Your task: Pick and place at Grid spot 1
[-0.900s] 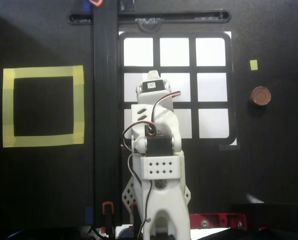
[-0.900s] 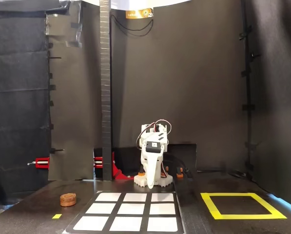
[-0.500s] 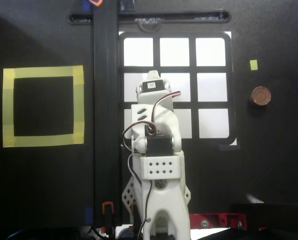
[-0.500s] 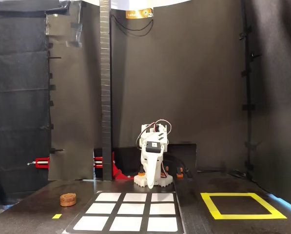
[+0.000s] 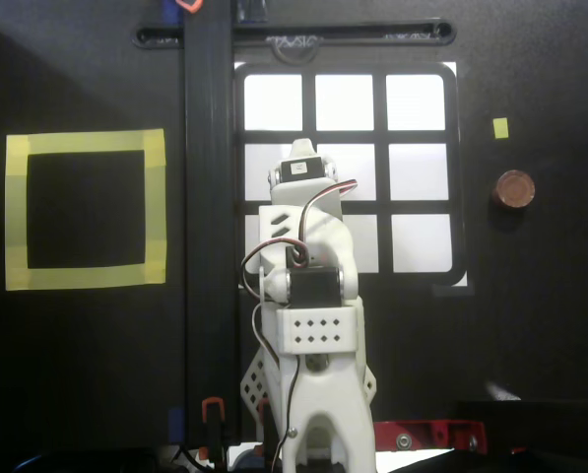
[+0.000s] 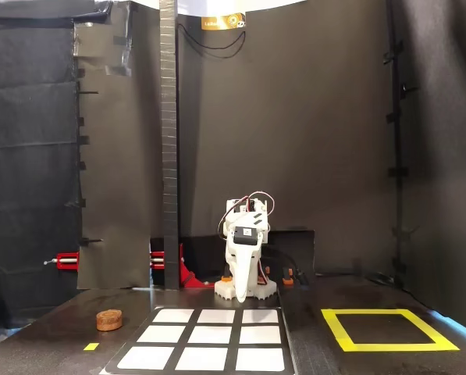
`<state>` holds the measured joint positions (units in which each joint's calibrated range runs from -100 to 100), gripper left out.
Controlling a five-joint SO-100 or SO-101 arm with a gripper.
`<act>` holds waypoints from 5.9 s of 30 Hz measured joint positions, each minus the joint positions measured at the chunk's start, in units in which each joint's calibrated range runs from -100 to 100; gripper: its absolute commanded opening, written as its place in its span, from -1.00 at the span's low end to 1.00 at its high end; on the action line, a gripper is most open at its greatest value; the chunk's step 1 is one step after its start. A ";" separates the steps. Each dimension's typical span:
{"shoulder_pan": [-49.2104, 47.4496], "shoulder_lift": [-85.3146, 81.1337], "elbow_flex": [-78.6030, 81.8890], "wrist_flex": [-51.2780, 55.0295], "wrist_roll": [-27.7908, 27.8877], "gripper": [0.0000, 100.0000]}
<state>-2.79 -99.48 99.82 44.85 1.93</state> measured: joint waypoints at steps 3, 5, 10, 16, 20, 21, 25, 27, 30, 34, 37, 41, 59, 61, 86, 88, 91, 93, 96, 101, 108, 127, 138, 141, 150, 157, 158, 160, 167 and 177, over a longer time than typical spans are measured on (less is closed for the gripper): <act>0.00 0.00 0.00 0.00 0.00 -0.99; 0.00 0.00 0.00 0.00 0.00 -0.99; 0.00 0.00 0.00 0.00 0.00 -0.99; 0.16 0.00 0.00 0.00 0.00 -0.99; 0.16 0.00 0.00 0.00 0.00 -0.99; 0.16 0.00 0.00 0.00 0.00 -1.00; 0.90 8.27 -2.28 -3.86 0.00 -1.00; 1.48 17.41 -9.67 -3.69 0.00 -1.00; 2.54 34.20 -23.54 -0.25 0.00 -1.00; 4.51 56.57 -49.18 11.65 0.00 -1.00; 5.99 70.06 -67.43 21.50 0.00 -1.00; 7.38 85.81 -87.59 33.32 0.00 -1.00; 11.98 99.83 -108.30 47.03 13.33 -1.00; 14.85 99.91 -108.30 47.68 19.98 -1.00; 52.01 106.01 -108.30 38.24 67.84 -0.51; 52.91 106.01 -108.30 38.00 68.91 -0.43; 53.65 106.01 -108.30 38.00 69.40 -0.37; 53.73 106.18 -108.30 38.00 69.40 -0.36; 53.73 107.22 -108.30 37.34 69.40 -0.34; 52.17 111.05 -108.30 36.03 69.40 -0.34; 50.62 123.24 -108.67 28.40 69.74 -0.34; 52.75 126.89 -108.76 27.25 71.79 -0.70; 52.67 126.63 -108.76 27.25 71.89 -0.80; 52.09 123.15 -108.76 30.28 71.89 -0.80; 51.76 104.44 -108.67 43.00 71.65 -0.80; 51.60 103.05 -108.67 45.55 70.43 -0.80; 49.30 102.70 -108.67 46.12 68.42 -0.80; 45.20 102.61 -108.67 46.37 63.54 -0.80; 28.30 101.04 -108.67 48.99 45.76 -0.80; 10.25 98.00 -105.66 49.65 22.71 -0.80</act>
<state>7.47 -1.48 -5.84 94.50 24.64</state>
